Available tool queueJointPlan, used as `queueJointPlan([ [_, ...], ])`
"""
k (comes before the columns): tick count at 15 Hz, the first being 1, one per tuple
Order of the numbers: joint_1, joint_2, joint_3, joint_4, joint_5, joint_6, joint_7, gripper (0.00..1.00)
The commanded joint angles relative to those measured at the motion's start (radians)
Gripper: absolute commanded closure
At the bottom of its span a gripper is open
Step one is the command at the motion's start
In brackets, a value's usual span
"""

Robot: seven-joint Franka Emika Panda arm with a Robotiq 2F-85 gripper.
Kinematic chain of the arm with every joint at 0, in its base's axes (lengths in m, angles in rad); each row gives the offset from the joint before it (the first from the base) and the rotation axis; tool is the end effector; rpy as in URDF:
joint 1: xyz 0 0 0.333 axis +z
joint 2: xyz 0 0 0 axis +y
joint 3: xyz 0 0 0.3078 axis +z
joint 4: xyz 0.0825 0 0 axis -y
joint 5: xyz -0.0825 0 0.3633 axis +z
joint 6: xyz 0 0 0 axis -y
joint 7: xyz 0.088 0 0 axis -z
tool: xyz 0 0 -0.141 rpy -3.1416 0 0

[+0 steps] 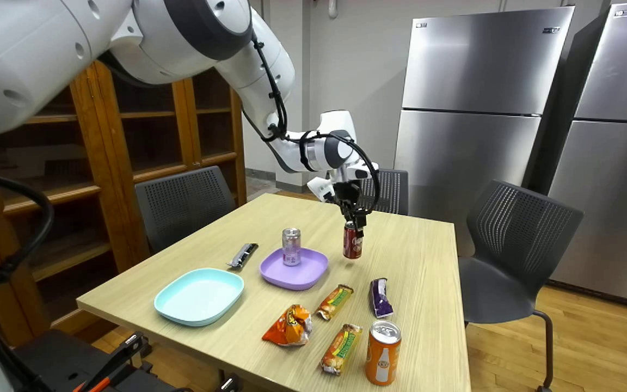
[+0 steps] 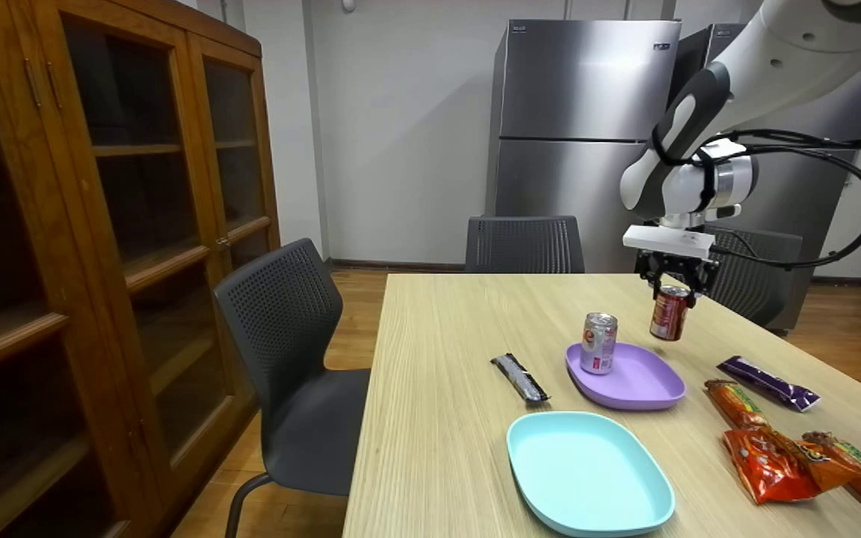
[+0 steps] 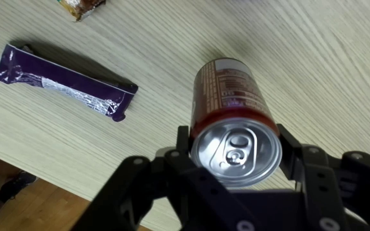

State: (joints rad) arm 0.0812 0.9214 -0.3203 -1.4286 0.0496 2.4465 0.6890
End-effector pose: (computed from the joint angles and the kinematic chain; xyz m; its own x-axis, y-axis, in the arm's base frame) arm 0.7074 -0.1298 0.1489 0.6661 -0.7080 0.2346 -0.7396 -0.6675 0.0859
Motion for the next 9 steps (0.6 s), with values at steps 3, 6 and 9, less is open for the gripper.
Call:
queueJointPlan([
  [3, 0.055, -0.137, 0.006, -0.174, -0.036, 0.058, 0.034, 0.61],
  [6, 0.088, -0.188, 0.003, -0.255, -0.046, 0.086, 0.048, 0.61],
  [9, 0.121, -0.234, 0.001, -0.329, -0.062, 0.104, 0.066, 0.61],
])
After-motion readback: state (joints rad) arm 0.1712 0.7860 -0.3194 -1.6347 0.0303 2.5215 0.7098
